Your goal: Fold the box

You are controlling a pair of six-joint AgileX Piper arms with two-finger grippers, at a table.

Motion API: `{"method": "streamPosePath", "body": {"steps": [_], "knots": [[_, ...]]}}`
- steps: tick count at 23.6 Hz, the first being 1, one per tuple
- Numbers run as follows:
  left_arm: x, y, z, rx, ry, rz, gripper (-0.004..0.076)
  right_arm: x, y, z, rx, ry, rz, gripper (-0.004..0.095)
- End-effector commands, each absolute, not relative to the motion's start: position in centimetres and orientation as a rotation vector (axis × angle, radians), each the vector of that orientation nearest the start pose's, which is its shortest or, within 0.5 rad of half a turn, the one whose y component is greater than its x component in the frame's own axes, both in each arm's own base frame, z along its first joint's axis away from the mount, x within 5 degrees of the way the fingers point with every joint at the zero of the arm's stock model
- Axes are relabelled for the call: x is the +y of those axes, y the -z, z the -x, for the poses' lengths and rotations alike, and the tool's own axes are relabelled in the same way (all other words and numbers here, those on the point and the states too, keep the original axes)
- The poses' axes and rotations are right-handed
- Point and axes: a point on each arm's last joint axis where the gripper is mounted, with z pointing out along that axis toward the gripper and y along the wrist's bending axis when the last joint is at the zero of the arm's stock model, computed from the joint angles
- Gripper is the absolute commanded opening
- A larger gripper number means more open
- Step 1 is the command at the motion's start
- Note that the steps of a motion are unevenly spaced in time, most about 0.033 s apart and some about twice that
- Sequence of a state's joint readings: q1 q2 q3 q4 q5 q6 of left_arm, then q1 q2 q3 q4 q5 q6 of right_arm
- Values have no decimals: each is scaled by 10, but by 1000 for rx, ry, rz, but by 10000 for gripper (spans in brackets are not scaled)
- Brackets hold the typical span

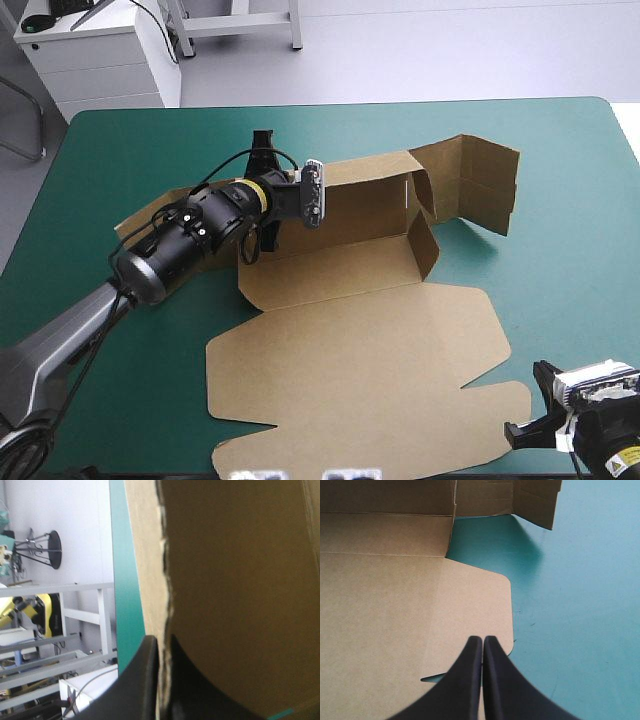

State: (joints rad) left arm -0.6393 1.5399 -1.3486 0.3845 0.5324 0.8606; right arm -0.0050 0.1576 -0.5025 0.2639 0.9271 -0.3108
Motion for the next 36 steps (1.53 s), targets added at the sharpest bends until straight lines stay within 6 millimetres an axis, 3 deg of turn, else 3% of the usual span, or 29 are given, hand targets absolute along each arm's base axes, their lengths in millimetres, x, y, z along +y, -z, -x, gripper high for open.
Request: {"method": "streamPosePath", "body": {"steps": [1, 5, 8, 15, 23, 26, 33, 36], "knots": [[-194, -380, -277, 1252, -499, -1539, -8, 18, -301, -28, 1947, -113, 261, -4], [-185, -375, -262, 1199, -506, -1542, -8, 20, -305, -29, 1910, -146, 244, -4], [-178, -360, -252, 1128, -568, -1605, -8, 20, -312, -31, 1850, -159, 220, -4], [-173, -365, -242, 1047, -580, -1577, -8, 20, -341, -35, 1830, -192, 174, -4], [-168, -359, -227, 972, -559, -1551, -8, 24, -402, -91, 1922, -243, 198, -4], [-167, -349, -228, 1007, -555, -1585, -8, 24, -430, -135, 1961, -247, 203, -4], [-167, -349, -228, 1012, -553, -1584, -8, 27, -454, -209, 2061, -300, 219, -4], [-167, -349, -228, 1018, -548, -1579, -8, 29, -452, -242, 2129, -336, 229, -4]]}}
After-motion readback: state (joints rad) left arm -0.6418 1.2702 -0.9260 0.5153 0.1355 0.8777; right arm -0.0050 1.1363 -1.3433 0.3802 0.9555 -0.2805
